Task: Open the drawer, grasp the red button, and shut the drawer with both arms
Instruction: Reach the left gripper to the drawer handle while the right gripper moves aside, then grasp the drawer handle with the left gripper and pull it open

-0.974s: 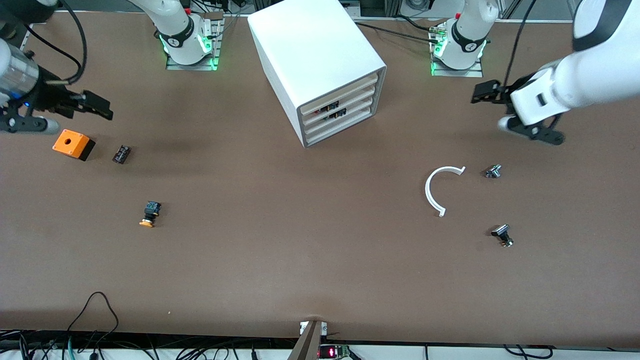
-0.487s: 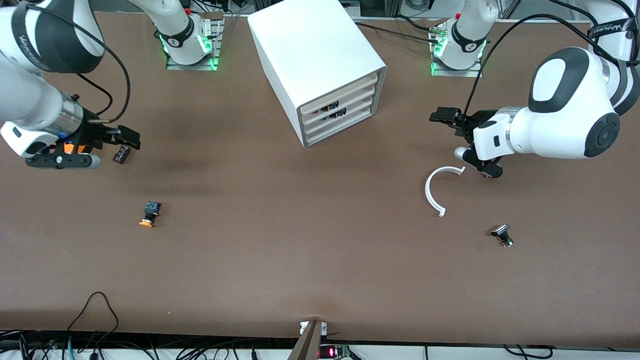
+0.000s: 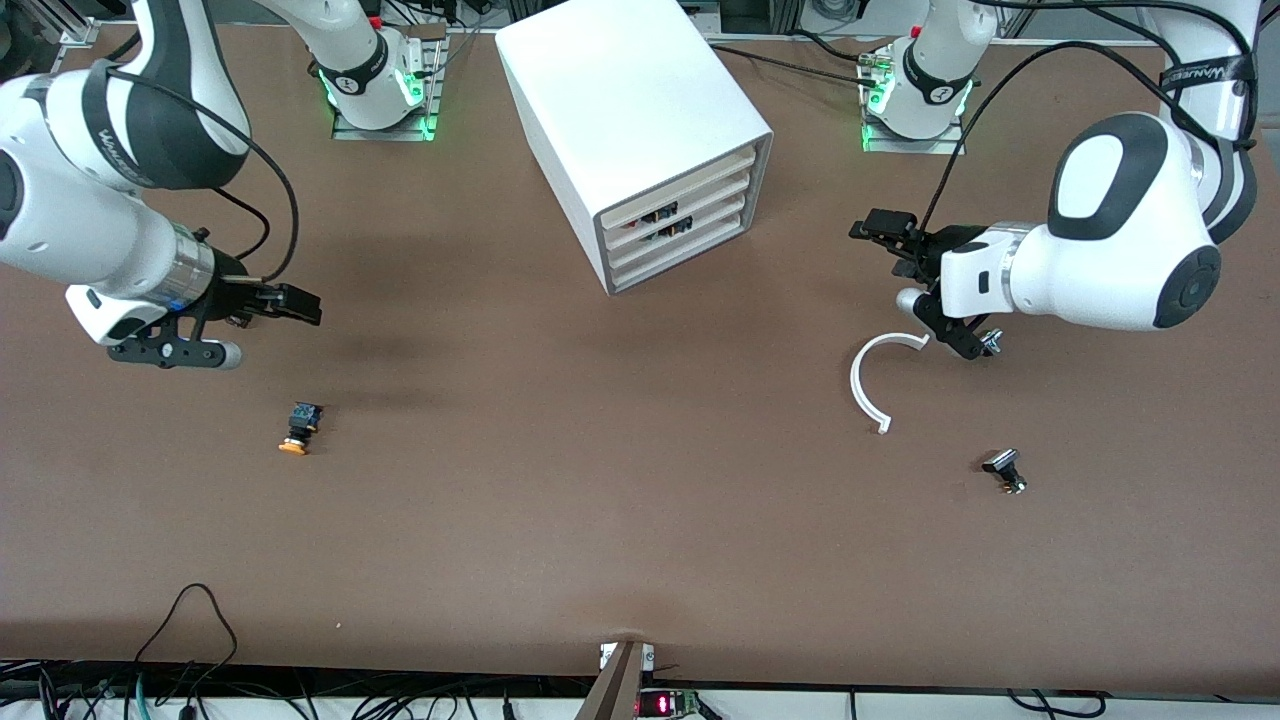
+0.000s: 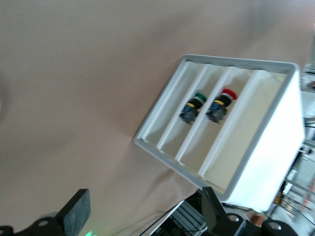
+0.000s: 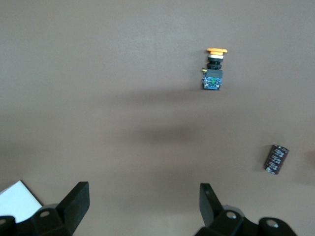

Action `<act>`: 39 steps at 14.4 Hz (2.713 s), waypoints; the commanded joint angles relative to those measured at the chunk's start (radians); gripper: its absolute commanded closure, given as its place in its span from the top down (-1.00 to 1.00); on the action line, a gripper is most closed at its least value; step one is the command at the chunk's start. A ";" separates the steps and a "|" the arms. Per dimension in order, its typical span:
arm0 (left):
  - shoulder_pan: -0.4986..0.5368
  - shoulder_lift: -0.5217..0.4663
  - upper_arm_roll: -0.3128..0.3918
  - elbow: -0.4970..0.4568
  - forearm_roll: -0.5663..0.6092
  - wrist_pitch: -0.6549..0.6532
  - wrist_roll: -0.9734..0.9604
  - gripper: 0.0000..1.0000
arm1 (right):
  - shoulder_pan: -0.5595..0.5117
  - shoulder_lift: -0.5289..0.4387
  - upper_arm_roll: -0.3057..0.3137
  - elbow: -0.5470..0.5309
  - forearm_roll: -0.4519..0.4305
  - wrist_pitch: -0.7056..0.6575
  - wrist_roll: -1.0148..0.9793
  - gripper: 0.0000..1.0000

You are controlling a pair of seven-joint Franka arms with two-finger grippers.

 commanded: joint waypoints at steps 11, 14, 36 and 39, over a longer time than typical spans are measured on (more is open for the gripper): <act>-0.005 0.105 -0.199 -0.487 -0.756 0.397 0.693 0.76 | 0.160 0.191 -0.004 0.204 0.013 0.000 0.404 0.98; -0.008 0.114 -0.239 -0.526 -0.766 0.390 0.706 0.52 | 0.171 0.211 -0.004 0.212 0.013 0.014 0.415 0.98; 0.036 0.155 -0.270 -0.430 -0.644 0.393 0.536 -1.00 | 0.189 0.310 -0.005 0.461 0.039 -0.061 0.527 0.98; 0.091 0.197 -0.268 -0.333 -0.534 0.390 0.464 -1.00 | 0.189 0.312 -0.005 0.471 0.040 -0.063 0.528 0.98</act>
